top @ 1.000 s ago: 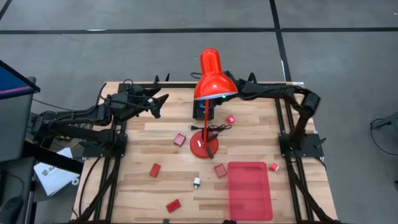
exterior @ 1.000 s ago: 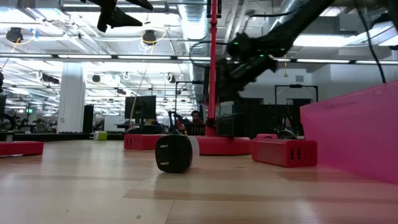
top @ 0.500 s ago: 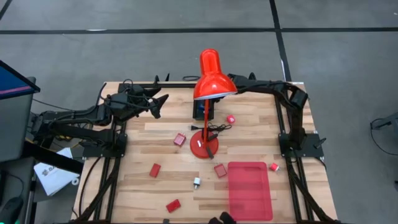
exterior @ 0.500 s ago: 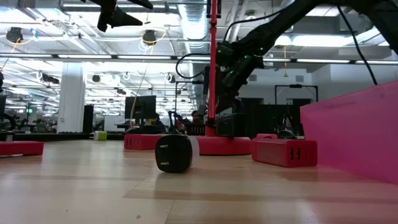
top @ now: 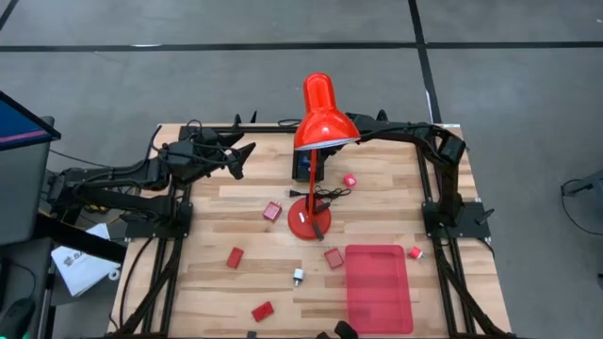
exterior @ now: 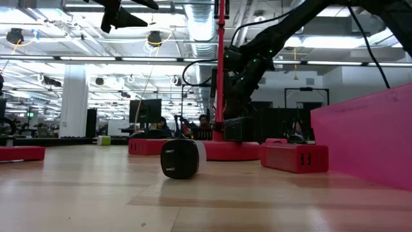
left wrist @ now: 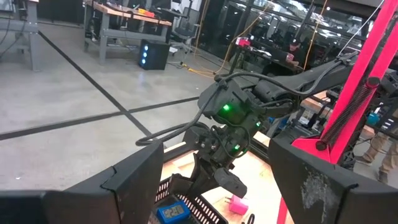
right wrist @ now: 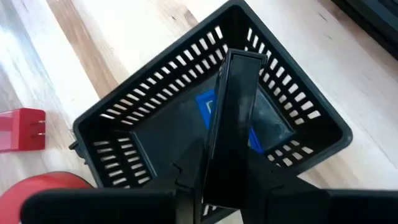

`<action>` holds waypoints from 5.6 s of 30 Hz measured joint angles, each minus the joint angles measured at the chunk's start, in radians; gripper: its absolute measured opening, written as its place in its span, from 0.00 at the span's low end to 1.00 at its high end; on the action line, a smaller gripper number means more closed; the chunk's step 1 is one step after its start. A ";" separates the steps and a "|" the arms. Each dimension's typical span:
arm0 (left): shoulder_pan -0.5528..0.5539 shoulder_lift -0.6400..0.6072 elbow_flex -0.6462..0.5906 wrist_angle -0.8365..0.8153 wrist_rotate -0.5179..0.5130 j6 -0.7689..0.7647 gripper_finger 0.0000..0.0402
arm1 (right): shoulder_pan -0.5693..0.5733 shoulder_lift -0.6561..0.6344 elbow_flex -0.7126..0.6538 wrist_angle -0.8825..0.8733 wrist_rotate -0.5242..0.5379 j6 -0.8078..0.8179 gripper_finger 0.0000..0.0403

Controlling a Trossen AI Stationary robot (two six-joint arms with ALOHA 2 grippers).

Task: Pick & Place Office items
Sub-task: Put the right black digital timer into the black bin, then put the top red digital timer into the black bin

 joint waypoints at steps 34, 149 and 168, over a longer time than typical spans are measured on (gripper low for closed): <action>-0.006 -0.005 0.000 -0.207 0.240 -0.055 0.71 | -0.090 -0.127 -0.001 -0.069 0.035 0.083 0.50; -0.492 0.703 -0.002 -0.589 0.509 -1.283 0.38 | 0.103 -1.180 -0.001 -0.471 0.362 0.225 0.51; -0.003 0.460 -0.001 -0.146 0.328 -0.724 0.39 | 0.103 -1.178 -0.001 -0.452 0.384 0.237 0.51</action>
